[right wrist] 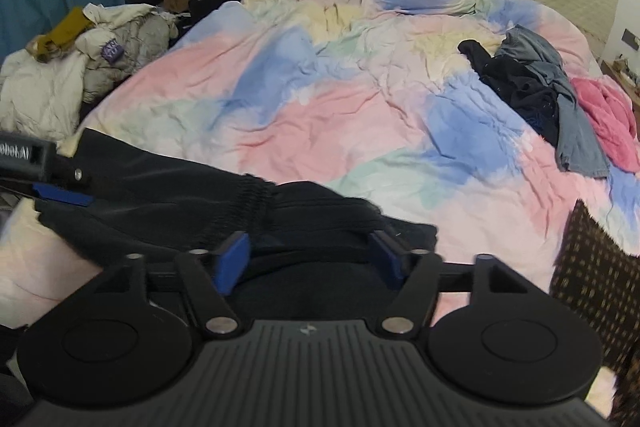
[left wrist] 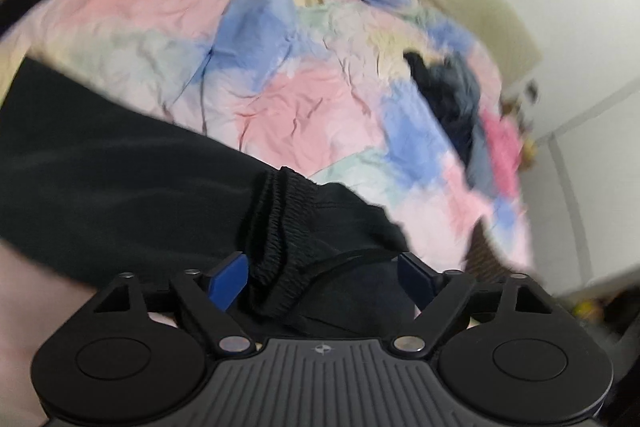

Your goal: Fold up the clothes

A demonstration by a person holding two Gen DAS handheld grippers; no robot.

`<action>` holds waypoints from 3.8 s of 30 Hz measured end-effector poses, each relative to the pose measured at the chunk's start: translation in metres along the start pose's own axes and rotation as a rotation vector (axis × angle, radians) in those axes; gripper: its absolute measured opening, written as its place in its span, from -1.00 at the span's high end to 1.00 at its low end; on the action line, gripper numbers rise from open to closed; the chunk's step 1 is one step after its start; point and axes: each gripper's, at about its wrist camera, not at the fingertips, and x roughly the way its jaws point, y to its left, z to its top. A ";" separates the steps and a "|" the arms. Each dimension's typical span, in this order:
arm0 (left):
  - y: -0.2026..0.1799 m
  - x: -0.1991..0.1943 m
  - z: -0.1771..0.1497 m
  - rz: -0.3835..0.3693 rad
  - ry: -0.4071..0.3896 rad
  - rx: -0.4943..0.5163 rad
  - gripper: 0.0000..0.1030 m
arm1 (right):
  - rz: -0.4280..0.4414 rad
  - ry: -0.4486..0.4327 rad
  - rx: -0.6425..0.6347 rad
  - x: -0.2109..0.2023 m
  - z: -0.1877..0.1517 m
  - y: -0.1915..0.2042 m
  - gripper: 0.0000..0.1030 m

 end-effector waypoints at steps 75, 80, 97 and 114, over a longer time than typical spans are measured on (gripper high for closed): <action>-0.097 -0.040 0.050 0.242 -0.488 0.115 0.83 | -0.032 0.071 0.458 -0.041 -0.123 -0.134 -0.99; -0.174 -0.008 0.029 0.257 -0.443 0.238 0.83 | 0.008 0.070 0.527 -0.037 -0.142 -0.170 -0.99; -0.289 0.196 -0.094 0.256 -0.128 0.494 0.82 | -0.065 0.110 0.654 -0.031 -0.222 -0.276 -0.99; -0.252 0.325 -0.180 0.360 0.050 0.600 0.65 | 0.121 0.037 0.792 -0.011 -0.234 -0.331 -0.99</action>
